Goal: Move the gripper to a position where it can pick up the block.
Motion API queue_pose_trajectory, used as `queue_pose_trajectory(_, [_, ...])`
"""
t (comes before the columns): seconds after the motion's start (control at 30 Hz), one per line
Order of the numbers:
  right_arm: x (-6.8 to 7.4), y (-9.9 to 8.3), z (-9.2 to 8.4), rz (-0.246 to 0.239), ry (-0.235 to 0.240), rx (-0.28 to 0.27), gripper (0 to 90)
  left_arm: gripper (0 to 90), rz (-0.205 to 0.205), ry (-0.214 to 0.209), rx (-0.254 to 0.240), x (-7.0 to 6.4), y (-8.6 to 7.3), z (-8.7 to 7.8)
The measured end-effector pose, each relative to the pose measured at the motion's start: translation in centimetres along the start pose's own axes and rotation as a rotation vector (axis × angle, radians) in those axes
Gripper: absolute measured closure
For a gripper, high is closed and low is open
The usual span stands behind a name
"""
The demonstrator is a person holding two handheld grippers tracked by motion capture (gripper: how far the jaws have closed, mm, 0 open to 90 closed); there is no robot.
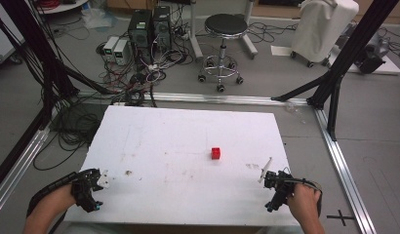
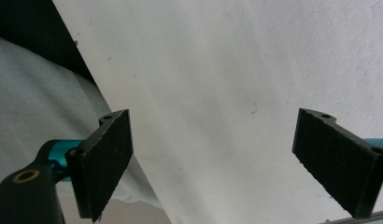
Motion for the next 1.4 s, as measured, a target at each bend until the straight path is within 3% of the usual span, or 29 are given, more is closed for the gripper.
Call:
queue_pose_trajectory(0.17, [-0.7, 0.0, -0.6, 0.004, 0.002, -0.007, 11.6, 22.7, -0.008, 0.005, -0.001, 0.0, -0.3, -0.1])
queue_pose_trajectory(0.47, [-3.8, -0.3, -3.4, 0.024, -0.013, -0.04, 11.7, 22.7, -0.004, 0.002, -0.004, 0.0, -0.2, -0.1])
queue_pose_trajectory(0.67, [-6.5, 0.2, -5.9, 0.004, -0.03, -0.067, 11.6, 22.6, -0.006, 0.001, -0.002, 0.1, -0.2, -0.2])
queue_pose_trajectory(0.93, [-8.9, 1.1, -7.7, -0.015, -0.049, -0.094, 11.6, 22.6, -0.002, -0.003, 0.0, 0.0, -0.2, -0.1])
queue_pose_trajectory(1.17, [-11.3, 3.4, -9.3, -0.037, -0.056, -0.091, 11.7, 22.7, -0.002, -0.004, -0.001, 0.0, -0.2, 0.0])
queue_pose_trajectory(1.37, [-12.3, 5.8, -9.9, -0.099, -0.059, -0.085, 11.7, 22.6, 0.001, -0.004, -0.004, 0.0, -0.1, -0.1])
queue_pose_trajectory(1.4, [-12.5, 6.9, -10.1, -0.132, -0.071, -0.083, 11.7, 22.6, 0.0, -0.005, -0.005, 0.0, -0.2, -0.1])
Point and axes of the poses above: each handheld gripper's, and its own axes: z roughly forward along the jaws, y roughly out of its top, x roughly to its left, the point moved 8 cm from there along z, roughly forward along the jaws, and after that the axes turned 8 degrees about -z, right-handed, at the moved point
